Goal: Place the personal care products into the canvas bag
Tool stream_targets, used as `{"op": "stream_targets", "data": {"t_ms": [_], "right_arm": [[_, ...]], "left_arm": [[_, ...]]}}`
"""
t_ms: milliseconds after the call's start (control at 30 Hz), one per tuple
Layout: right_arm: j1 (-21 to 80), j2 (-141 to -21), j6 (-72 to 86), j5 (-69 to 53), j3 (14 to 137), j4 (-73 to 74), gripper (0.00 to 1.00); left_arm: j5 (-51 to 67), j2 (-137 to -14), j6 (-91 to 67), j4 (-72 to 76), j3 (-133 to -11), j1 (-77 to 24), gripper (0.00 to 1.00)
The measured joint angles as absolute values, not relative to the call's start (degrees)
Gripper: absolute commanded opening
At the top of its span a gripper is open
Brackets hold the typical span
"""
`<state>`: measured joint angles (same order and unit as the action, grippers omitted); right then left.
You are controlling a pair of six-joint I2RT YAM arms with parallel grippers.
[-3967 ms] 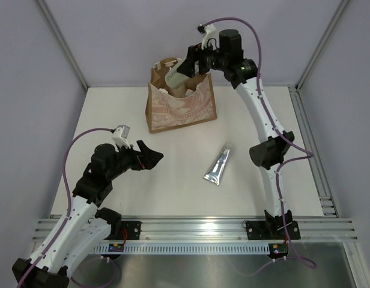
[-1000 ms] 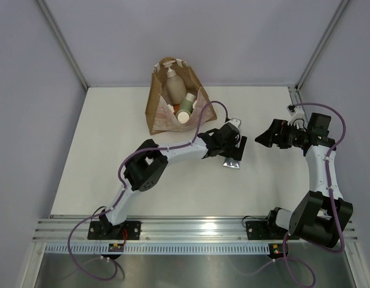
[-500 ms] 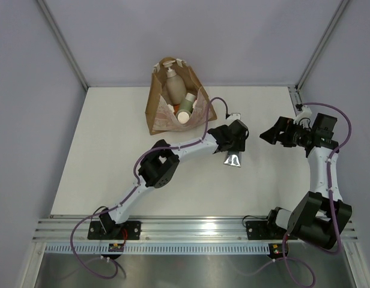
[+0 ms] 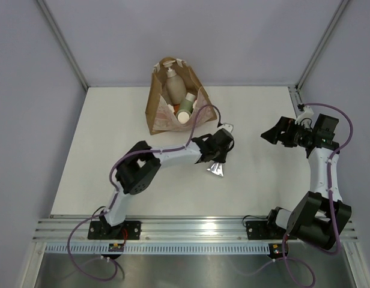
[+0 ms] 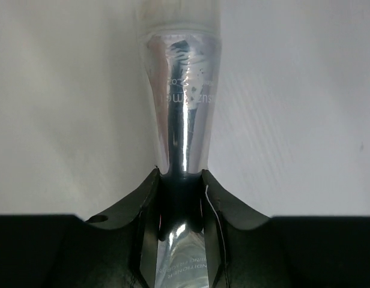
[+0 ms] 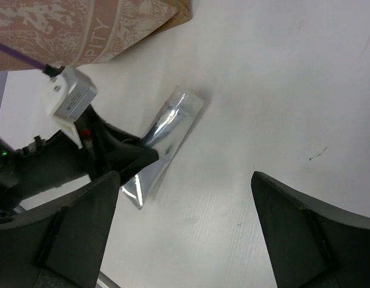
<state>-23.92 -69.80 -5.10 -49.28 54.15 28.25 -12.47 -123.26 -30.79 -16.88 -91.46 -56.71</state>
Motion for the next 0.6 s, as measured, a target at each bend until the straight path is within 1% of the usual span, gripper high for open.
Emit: {"op": "stream_targets", "data": {"t_ms": [33,67,100,200,300,433,600], "right_arm": [[-23.9,-69.8,-5.1,-49.3,54.1,28.2,1.00],[-24.0,-69.7,-5.1,-49.7,54.0,28.2,0.99],[-24.0,-69.7,-5.1,-49.7,53.9,28.2,0.99],[-24.0,-69.7,-5.1,-50.3,53.9,28.1,0.99],[-24.0,-69.7,-5.2,-50.7,53.5,28.1,1.00],[-24.0,-69.7,-5.4,-50.8,53.3,28.1,1.00],[-24.0,-69.7,-5.7,-51.0,53.3,28.2,0.99]], "left_arm": [[-10.5,-120.3,-29.6,-16.4,-88.1,-56.6,0.24],[-8.4,-117.7,-28.6,-15.9,-85.2,-56.4,0.19],[-4.7,-113.4,-27.3,-15.3,-82.0,-56.0,0.19],[2.2,-107.7,-26.1,-13.2,-80.1,-54.6,0.13],[9.0,-101.2,-26.3,-12.1,-80.1,-51.5,0.12],[13.8,-95.6,-29.1,-11.4,-85.2,-43.9,0.13],[13.8,-95.9,-31.7,-11.1,-96.5,-32.0,0.13]]}}
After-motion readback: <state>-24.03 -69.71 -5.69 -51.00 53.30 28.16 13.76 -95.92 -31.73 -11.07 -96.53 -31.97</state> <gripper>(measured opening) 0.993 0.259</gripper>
